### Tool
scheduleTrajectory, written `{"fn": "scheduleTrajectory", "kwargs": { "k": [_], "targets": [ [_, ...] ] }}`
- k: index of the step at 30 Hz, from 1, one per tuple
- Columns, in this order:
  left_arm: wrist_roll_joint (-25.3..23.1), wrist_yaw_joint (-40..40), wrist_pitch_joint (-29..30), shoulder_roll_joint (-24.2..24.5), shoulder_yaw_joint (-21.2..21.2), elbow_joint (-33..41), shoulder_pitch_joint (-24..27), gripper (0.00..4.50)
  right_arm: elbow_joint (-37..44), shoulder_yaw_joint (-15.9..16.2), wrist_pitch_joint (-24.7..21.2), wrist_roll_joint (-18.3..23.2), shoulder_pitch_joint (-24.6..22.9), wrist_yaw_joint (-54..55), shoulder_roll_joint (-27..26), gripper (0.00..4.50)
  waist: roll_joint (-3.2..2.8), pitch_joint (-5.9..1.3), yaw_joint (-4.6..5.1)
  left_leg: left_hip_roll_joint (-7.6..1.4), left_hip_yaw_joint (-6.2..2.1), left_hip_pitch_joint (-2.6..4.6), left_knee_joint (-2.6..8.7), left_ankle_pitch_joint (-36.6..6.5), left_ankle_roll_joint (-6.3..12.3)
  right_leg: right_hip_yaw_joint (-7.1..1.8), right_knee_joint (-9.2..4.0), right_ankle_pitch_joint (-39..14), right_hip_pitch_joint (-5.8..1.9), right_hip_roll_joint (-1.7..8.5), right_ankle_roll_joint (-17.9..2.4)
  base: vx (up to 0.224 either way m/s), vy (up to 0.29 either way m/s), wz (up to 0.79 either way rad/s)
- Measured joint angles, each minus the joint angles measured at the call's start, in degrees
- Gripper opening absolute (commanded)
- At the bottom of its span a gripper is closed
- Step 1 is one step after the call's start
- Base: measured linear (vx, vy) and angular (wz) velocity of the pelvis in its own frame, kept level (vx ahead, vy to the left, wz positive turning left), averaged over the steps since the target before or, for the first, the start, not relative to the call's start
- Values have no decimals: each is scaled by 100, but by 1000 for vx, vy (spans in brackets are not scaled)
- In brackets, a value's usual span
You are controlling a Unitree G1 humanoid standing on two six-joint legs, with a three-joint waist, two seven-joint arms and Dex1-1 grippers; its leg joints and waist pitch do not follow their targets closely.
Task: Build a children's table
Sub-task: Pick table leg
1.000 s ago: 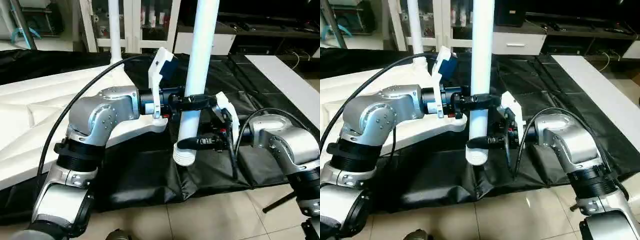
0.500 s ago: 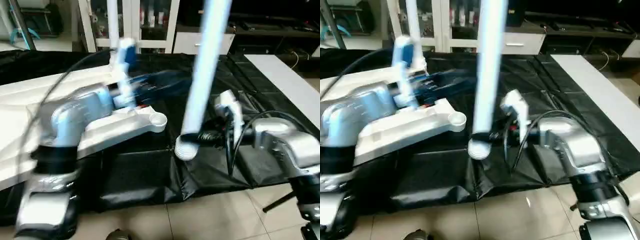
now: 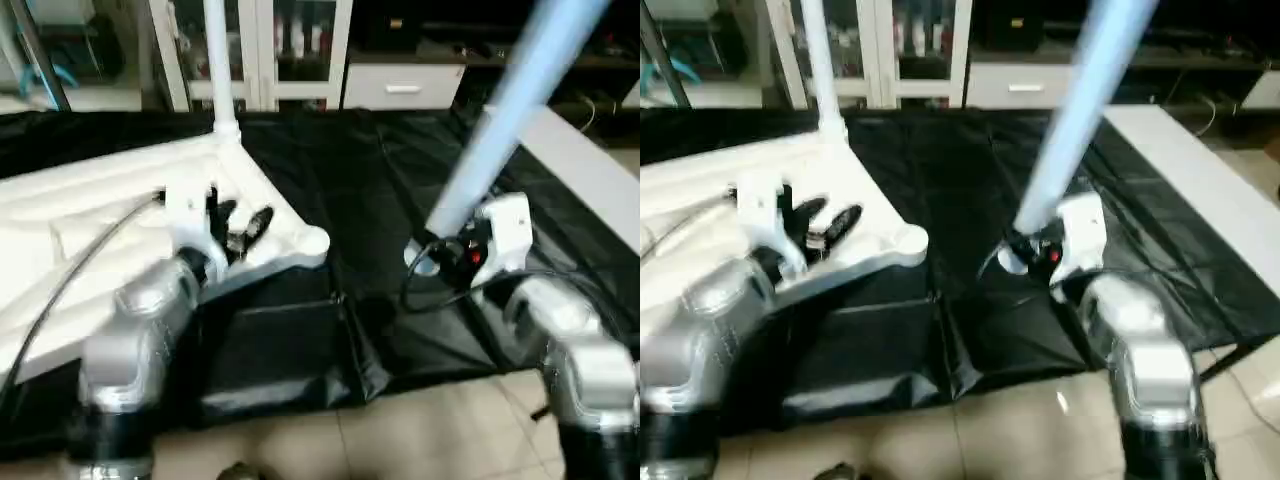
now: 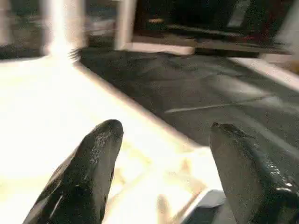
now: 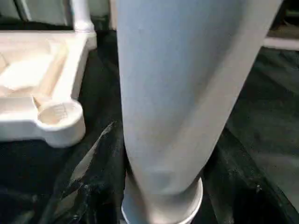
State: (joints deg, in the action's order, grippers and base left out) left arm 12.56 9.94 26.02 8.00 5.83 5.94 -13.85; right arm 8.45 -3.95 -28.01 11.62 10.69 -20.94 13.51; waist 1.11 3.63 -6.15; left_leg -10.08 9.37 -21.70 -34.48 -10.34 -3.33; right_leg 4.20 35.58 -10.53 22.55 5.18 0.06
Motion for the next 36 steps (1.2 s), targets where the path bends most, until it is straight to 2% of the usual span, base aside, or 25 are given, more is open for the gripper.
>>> {"fn": "scheduleTrajectory", "kwargs": {
  "k": [3, 6, 7, 9, 10, 11, 12, 13, 14, 15, 16, 17, 19, 21, 23, 24, 27, 28, 29, 30, 31, 32, 33, 35, 36],
  "targets": [
    [-351, -354, -334, -86, -130, -87, -67, 335, -18, -12, 140, -79, 9, 283, -142, 189, -92, 7, 223, 26, -476, -154, -22, 37, -53, 312, -33, -11, -107, -51, -124, -26, -49, 38],
    [-747, -612, -709, -37, -223, -233, -195, 335, -26, -18, 310, -127, 77, 473, -348, 189, -52, -11, 331, 168, -1074, -151, 27, 140, -203, 282, 306, -401, -154, -269, -697, -14, -141, 52],
    [-817, -671, -759, -39, -241, -244, -207, 335, -26, -20, 344, -130, 80, 502, -371, 189, -16, -29, 335, 241, -1244, -151, 75, 151, -224, 286, 367, -459, -160, -299, -702, -22, -228, 60],
    [-920, -786, -823, -96, -287, -240, -196, 335, -38, -8, 390, -178, 82, 602, -378, 189, 46, -52, 300, 319, -1383, -152, 127, 108, -227, 344, 322, -473, -132, -384, -695, -47, -263, 57],
    [-955, -835, -871, -144, -293, -234, -170, 335, -86, 6, 405, -245, 72, 623, -372, 189, 42, -21, 245, 187, -1062, -257, -483, -158, -50, 432, 317, -469, -120, -382, -693, -89, -256, 48],
    [-976, -899, -898, -203, -289, -208, -65, 335, -122, 61, 406, -290, 42, 658, -388, 189, 87, -17, 144, 116, -673, -240, -1113, -331, 170, 417, 325, -475, -188, -389, -672, -9, -231, 11],
    [-992, -933, -895, -224, -290, -209, 14, 335, -127, 136, 403, -330, 5, 684, -403, 189, 137, -28, 86, 254, -363, -53, -1310, -492, 417, 401, 303, -470, -175, -400, -632, -9, -231, 11],
    [-984, -938, -888, -233, -291, -203, 11, 335, -115, 148, 394, -332, -4, 693, -398, 189, 150, -35, 96, 380, -256, 108, -1100, -632, 546, 392, 257, -436, -134, -467, -646, 31, -223, 10],
    [-965, -936, -886, -236, -291, -165, -4, 335, -82, 149, 383, -328, -21, 698, -404, 189, 129, -43, 82, 453, -202, 235, -737, -841, 680, 357, 166, -355, -104, -594, -641, -32, -218, 46],
    [-893, -870, -889, -196, -275, -96, 15, 335, -8, 153, 355, -303, -74, 678, -441, 189, 136, -43, 13, 402, -245, 273, -468, -838, 522, 310, -11, -219, -89, -727, -618, -32, -218, 46],
    [-860, -798, -899, -146, -257, -61, 45, 335, 58, 187, 340, -266, -84, 648, -456, 189, 100, -65, -30, 310, -243, 283, -377, -731, 343, 313, -64, -149, -57, -774, -407, -28, -201, 31],
    [-823, -729, -900, -82, -221, -11, 54, 335, 103, 249, 325, -231, -71, 601, -499, 189, 102, -71, -44, 249, -233, 273, -365, -681, 253, 265, 69, -211, 45, -753, -245, -10, -194, 19],
    [-763, -678, -882, -64, -120, 202, 52, 335, 214, 377, 300, -188, -104, 494, -482, 189, 230, -66, -72, 268, -93, 270, -424, -675, 171, -41, 464, -360, 188, -406, -304, -6, -148, 25],
    [-725, -675, -831, -200, -135, 377, 51, 335, 172, 306, 226, -86, -138, 422, -414, 189, 185, 16, -306, 261, -110, 439, -353, -702, 194, -27, 424, -424, -10, -402, -373, -17, -42, 28],
    [-717, -666, -789, -230, -256, 456, 2, 335, 131, 200, 220, -18, -80, 370, -358, 189, 53, 53, -333, 212, -188, 477, -374, -722, 229, 175, 303, -429, -153, -364, -375, -28, -61, 26],
    [-719, -678, -739, -233, -263, 462, -62, 335, 66, 137, 215, 18, 31, 331, -313, 189, -67, 73, -320, 170, -232, 449, -398, -725, 235, 392, 207, -429, -265, -312, -375, -27, -45, 29],
    [-728, -635, -781, -186, -336, 261, -303, 335, -278, -11, 260, 25, 369, 320, -221, 189, -153, 93, -231, -12, -268, 506, -348, -727, 166, 927, -76, -435, -567, -146, -332, 4, 61, 51],
    [-731, -569, -880, -142, -336, 174, -274, 335, -340, -2, 314, 10, 464, 366, -272, 189, -159, 113, -203, -91, -194, 622, -244, -684, -35, 890, -110, -511, -603, -189, -285, 46, 21, 43],
    [-757, -526, -910, -94, -325, 83, -245, 335, -319, 22, 370, -15, 522, 409, -321, 189, -160, 116, -188, -89, -162, 683, -205, -676, -59, 729, 107, -693, -602, -192, -275, 90, 1, 21],
    [-786, -504, -909, -33, -318, 17, -206, 335, -250, 61, 394, -24, 522, 430, -318, 189, -104, 90, -174, -77, -81, 750, -204, -678, -69, 416, 454, -753, -518, -165, -302, 90, 1, 21],
    [-787, -504, -909, -36, -273, 7, -176, 335, -208, 84, 383, -20, 519, 430, -328, 189, -62, 67, -156, -49, -67, 777, -203, -691, -90, 259, 601, -746, -464, -126, -310, 124, 13, 10],
    [-785, -502, -912, -46, -244, -2, -176, 335, -151, 97, 372, -6, 516, 434, -345, 189, 8, 37, -122, -8, -47, 788, -192, -700, -104, 171, 539, -737, -416, -45, -320, 140, -21, 3],
    [-782, -493, -941, -49, -230, -16, -178, 335, -65, 106, 368, 2, 512, 464, -403, 189, 175, -16, -49, 78, 11, 794, -176, -716, -123, 39, 369, -596, -370, 85, -144, 140, -21, 3],
    [-774, -425, -962, -163, -304, -96, -192, 335, -23, 26, 360, 0, 434, 589, -408, 189, 165, -48, -29, 127, -8, 767, -193, -840, 106, -83, 287, -648, -474, -6, 49, 174, -43, 6],
    [-754, -355, -966, -257, -507, -131, -253, 335, -45, -105, 351, 0, 362, 635, -385, 189, 138, -64, -46, 199, -123, 589, -495, -926, 304, -145, 182, -668, -549, -42, 43, 193, -35, 9]
  ]
}}
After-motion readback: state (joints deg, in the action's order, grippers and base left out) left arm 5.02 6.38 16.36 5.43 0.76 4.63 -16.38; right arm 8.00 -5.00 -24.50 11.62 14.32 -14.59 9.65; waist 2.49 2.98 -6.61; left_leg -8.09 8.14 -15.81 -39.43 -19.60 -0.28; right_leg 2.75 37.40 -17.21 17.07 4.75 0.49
